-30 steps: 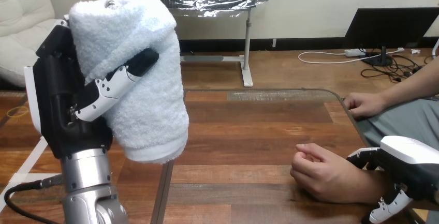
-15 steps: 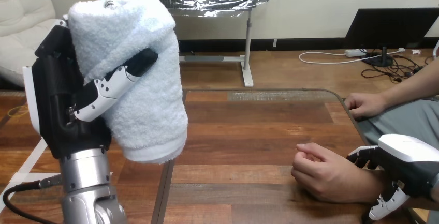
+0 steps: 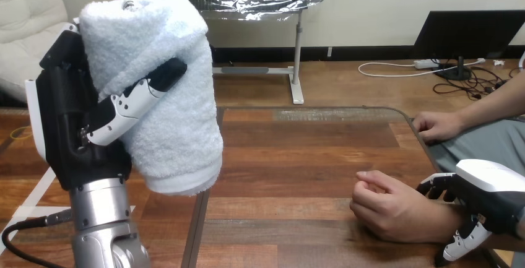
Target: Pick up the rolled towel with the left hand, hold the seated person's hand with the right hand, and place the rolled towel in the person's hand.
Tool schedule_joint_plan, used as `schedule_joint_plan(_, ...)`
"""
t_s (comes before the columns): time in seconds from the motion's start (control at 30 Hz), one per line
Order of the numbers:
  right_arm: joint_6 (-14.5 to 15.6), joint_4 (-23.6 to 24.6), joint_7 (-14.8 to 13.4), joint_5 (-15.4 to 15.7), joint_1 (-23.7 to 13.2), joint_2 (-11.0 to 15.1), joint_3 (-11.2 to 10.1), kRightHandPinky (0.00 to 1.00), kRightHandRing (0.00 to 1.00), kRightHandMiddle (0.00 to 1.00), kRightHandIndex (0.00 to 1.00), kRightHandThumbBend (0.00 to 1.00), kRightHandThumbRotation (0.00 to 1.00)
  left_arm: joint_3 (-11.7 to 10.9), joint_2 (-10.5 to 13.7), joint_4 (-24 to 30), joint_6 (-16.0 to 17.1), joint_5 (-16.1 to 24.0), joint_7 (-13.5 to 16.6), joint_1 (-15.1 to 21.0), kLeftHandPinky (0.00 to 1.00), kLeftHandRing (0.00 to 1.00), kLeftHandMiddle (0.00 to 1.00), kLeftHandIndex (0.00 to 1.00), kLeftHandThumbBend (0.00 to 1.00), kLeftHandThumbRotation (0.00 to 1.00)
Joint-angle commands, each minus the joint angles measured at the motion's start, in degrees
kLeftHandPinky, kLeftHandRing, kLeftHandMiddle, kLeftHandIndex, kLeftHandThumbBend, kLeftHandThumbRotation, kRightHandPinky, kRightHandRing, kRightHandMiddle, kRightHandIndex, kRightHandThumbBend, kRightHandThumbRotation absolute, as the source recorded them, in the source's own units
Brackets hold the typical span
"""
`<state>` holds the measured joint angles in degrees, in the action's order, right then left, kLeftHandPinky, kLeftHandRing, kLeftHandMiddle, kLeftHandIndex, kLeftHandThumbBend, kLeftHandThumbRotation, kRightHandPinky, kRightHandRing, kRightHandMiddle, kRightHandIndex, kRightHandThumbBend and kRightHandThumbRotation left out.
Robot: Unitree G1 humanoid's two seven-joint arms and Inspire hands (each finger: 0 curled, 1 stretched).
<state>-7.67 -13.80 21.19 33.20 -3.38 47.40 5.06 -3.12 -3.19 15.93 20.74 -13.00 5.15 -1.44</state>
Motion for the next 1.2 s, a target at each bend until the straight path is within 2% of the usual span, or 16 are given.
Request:
schedule_joint_plan(0.0,2.9,-2.5,0.5,0.9,-2.8,-0.7,1.4,0.56,0.76,0.80,0.80,0.96,0.07,-0.2,-1.1,0.2,1.4,-0.3,-0.9,3.0,0.19,0.26,0.34,0.39,0.58,0.00)
schedule_joint_plan(0.3,3.8,-2.7,0.5,2.1,-3.5,-0.1,2.8,0.54,0.73,0.78,0.78,0.98,0.04,-0.5,-1.1,0.0,1.7,-0.4,-1.1,3.1,0.19,0.27,0.34,0.39,0.58,0.00)
schedule_joint_plan(0.53,4.6,-3.4,0.5,4.3,-4.3,0.5,4.1,0.52,0.71,0.76,0.76,1.00,0.03,-0.7,-1.0,-0.2,2.0,-0.7,-1.5,3.2,0.19,0.26,0.34,0.39,0.58,0.00)
schedule_joint_plan(0.83,5.6,-5.3,0.2,7.5,-5.8,1.1,6.1,0.54,0.73,0.76,0.76,1.00,0.06,-0.8,-1.0,-0.2,1.9,-0.6,-1.3,3.2,0.19,0.26,0.34,0.39,0.58,0.00)
schedule_joint_plan(1.17,6.1,-6.9,0.0,8.8,-6.7,1.3,6.8,0.55,0.75,0.77,0.77,1.00,0.09,-0.9,-1.0,-0.4,2.1,-0.7,-1.5,3.1,0.18,0.26,0.34,0.39,0.59,0.00)
